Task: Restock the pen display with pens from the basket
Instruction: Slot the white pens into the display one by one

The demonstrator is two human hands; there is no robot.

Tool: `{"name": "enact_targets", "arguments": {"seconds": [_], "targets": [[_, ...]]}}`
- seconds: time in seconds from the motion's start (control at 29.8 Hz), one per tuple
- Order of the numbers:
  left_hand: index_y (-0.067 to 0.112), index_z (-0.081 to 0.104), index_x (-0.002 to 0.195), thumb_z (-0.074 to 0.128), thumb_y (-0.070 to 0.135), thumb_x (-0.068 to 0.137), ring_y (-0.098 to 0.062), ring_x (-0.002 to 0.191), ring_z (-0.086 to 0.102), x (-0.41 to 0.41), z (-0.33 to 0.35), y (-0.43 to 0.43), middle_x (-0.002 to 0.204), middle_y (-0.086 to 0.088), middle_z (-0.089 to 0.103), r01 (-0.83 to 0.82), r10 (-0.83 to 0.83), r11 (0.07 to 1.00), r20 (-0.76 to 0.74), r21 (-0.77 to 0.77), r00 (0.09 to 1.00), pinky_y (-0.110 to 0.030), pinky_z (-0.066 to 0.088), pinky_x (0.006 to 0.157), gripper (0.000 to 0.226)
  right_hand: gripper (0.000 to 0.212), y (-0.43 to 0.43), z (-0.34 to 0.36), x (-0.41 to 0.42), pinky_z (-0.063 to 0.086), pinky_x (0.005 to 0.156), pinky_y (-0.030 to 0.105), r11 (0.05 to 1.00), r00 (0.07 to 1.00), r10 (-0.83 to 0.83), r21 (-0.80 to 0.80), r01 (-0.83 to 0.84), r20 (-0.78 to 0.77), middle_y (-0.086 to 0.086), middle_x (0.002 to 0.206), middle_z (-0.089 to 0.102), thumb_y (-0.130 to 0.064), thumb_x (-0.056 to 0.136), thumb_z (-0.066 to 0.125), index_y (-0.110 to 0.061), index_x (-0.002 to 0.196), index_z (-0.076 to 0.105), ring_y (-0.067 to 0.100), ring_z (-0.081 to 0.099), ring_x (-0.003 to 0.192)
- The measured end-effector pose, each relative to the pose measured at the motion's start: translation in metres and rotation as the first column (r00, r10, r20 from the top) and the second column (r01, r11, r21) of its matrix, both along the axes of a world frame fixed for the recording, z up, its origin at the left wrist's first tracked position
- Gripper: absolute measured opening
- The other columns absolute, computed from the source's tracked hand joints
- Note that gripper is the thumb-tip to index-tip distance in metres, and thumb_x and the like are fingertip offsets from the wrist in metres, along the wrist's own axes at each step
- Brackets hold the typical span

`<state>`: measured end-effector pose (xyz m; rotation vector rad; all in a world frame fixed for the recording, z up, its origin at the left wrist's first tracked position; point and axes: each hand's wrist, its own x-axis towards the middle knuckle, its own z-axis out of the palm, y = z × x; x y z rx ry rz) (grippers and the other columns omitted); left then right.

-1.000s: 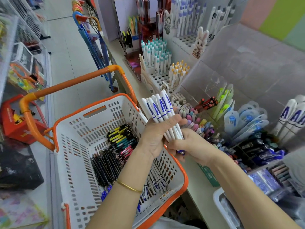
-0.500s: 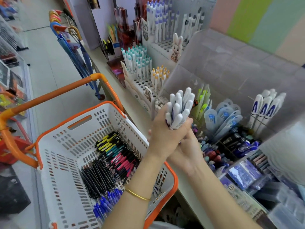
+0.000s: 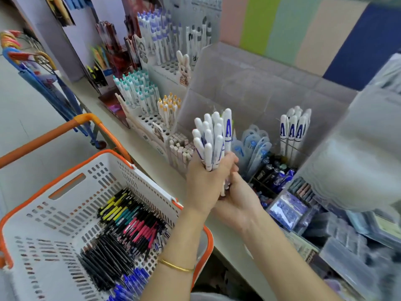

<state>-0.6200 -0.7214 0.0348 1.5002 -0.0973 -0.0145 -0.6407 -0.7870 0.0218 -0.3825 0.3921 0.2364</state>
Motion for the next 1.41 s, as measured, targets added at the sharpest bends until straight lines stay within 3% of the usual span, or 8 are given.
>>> {"name": "enact_targets", "arguments": {"seconds": [0.13, 0.24, 0.37, 0.5, 0.77, 1.01, 1.28, 1.41], "targets": [[0.021, 0.072, 0.067, 0.071, 0.015, 0.073, -0.020, 0.064, 0.064, 0.004, 0.009, -0.003, 0.065, -0.003, 0.066, 0.069, -0.101, 0.972, -0.133, -0.223, 0.986, -0.040, 0.054, 0.070, 0.009, 0.040, -0.018, 0.018, -0.022, 0.057, 0.077, 0.032, 0.937, 0.999, 0.021, -0.350, -0.005, 0.042, 0.005, 0.114, 0.070, -0.035, 0.101, 0.037, -0.016, 0.122, 0.065, 0.019, 0.068, 0.103], [0.023, 0.075, 0.065, 0.064, 0.005, 0.087, -0.017, 0.057, 0.063, 0.003, 0.013, -0.009, 0.064, -0.004, 0.067, 0.193, -0.246, 0.935, -0.155, -0.297, 0.957, -0.033, 0.055, 0.061, 0.031, 0.027, -0.042, 0.028, -0.034, 0.055, 0.083, 0.030, 0.568, 0.980, -0.100, -0.798, 0.199, 0.173, 0.005, 0.101, 0.073, -0.024, 0.098, 0.046, -0.015, 0.107, 0.070, 0.019, 0.068, 0.099], [0.017, 0.074, 0.077, 0.063, 0.003, 0.087, -0.017, 0.057, 0.063, -0.004, 0.017, -0.027, 0.071, -0.007, 0.070, 0.349, -0.396, 0.893, -0.129, -0.284, 0.909, -0.029, 0.053, 0.056, 0.021, 0.016, -0.071, 0.053, -0.032, 0.054, 0.081, 0.031, 0.271, 0.918, -0.165, -0.878, 0.395, 0.361, -0.001, 0.100, 0.070, -0.024, 0.094, 0.056, -0.022, 0.103, 0.069, 0.009, 0.065, 0.088], [0.018, 0.073, 0.086, 0.065, 0.003, 0.087, -0.016, 0.063, 0.065, -0.009, 0.022, -0.047, 0.074, -0.006, 0.071, 0.437, -0.475, 0.859, -0.098, -0.265, 0.875, -0.027, 0.053, 0.058, 0.017, 0.015, -0.094, 0.062, -0.025, 0.048, 0.065, 0.022, 0.144, 0.918, -0.162, -0.912, 0.385, 0.362, -0.002, 0.094, 0.069, -0.022, 0.087, 0.066, -0.019, 0.102, 0.066, 0.004, 0.060, 0.073], [0.016, 0.070, 0.084, 0.061, 0.004, 0.090, -0.024, 0.067, 0.068, -0.010, 0.019, -0.066, 0.077, -0.008, 0.072, 0.422, -0.466, 0.879, -0.209, -0.223, 0.860, -0.033, 0.055, 0.057, 0.016, 0.007, -0.128, 0.075, -0.021, 0.047, 0.049, 0.023, 0.163, 0.864, -0.269, -0.864, 0.476, 0.426, 0.001, 0.073, 0.064, -0.008, 0.091, 0.061, -0.014, 0.087, 0.062, 0.005, 0.054, 0.052], [0.008, 0.060, 0.102, 0.055, 0.000, 0.093, -0.013, 0.057, 0.066, 0.005, 0.021, -0.064, 0.073, -0.001, 0.074, 0.332, -0.344, 0.938, -0.183, -0.095, 0.921, -0.023, 0.054, 0.054, 0.013, 0.030, -0.158, 0.085, -0.010, 0.053, 0.066, 0.031, -0.406, 0.558, -0.312, -0.639, 0.653, 0.769, -0.004, 0.085, 0.052, -0.007, 0.088, 0.062, -0.016, 0.114, 0.049, 0.015, 0.055, 0.075], [0.002, 0.060, 0.113, 0.056, 0.001, 0.093, -0.016, 0.065, 0.070, 0.012, 0.029, -0.070, 0.080, -0.006, 0.075, 0.452, -0.470, 0.882, -0.161, -0.134, 0.868, -0.027, 0.055, 0.058, 0.021, 0.013, -0.157, 0.050, 0.005, 0.037, 0.062, 0.028, -0.878, 0.747, -0.035, -0.377, 0.293, 0.664, 0.001, 0.078, 0.064, -0.023, 0.082, 0.068, -0.012, 0.089, 0.070, 0.026, 0.048, 0.078], [0.010, 0.061, 0.109, 0.054, 0.001, 0.093, -0.019, 0.069, 0.071, 0.014, 0.030, -0.070, 0.084, -0.007, 0.075, 0.512, -0.537, 0.840, -0.143, -0.182, 0.831, -0.029, 0.057, 0.060, 0.019, 0.015, -0.157, 0.047, 0.010, 0.041, 0.055, 0.034, -0.960, 0.787, -0.016, -0.229, 0.159, 0.616, 0.008, 0.085, 0.059, -0.022, 0.084, 0.065, -0.011, 0.076, 0.073, 0.029, 0.047, 0.074]]}}
